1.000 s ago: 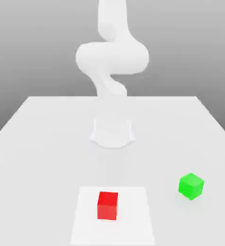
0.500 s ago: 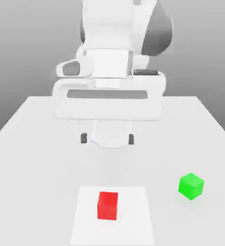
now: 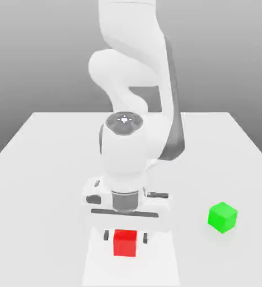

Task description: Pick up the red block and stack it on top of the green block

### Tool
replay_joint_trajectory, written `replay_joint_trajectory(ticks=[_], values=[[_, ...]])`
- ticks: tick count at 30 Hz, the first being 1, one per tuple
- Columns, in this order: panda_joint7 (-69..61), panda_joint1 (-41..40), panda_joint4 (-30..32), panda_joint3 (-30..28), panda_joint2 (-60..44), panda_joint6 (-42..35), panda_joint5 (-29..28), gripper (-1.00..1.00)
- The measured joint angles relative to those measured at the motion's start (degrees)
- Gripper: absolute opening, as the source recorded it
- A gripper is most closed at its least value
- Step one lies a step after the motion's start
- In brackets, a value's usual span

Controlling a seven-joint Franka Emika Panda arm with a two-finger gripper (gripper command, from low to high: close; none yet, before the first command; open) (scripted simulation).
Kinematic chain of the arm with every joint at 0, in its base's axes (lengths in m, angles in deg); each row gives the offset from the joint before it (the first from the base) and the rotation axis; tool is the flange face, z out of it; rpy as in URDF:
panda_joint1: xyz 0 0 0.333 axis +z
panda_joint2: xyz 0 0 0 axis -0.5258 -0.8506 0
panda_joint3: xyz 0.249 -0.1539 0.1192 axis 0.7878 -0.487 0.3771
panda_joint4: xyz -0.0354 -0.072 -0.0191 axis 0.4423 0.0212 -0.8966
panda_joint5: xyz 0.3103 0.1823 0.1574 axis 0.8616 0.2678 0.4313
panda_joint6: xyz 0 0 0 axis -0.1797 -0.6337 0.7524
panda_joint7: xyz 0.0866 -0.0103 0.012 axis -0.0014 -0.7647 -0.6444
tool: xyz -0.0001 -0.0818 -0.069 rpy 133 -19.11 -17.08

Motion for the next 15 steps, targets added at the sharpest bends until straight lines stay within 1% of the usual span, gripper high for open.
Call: replay_joint_trajectory(ticks=[4, 10, 15], values=[[0.09, -0.09, 0.00, 0.06, -0.05, 0.05, -0.11, -1.00], [-0.05, -0.14, 1.60, 0.41, 10.84, -9.25, -0.06, -1.00], [-5.03, 6.63, 2.27, 4.54, 14.70, -12.14, 2.15, -1.00]])
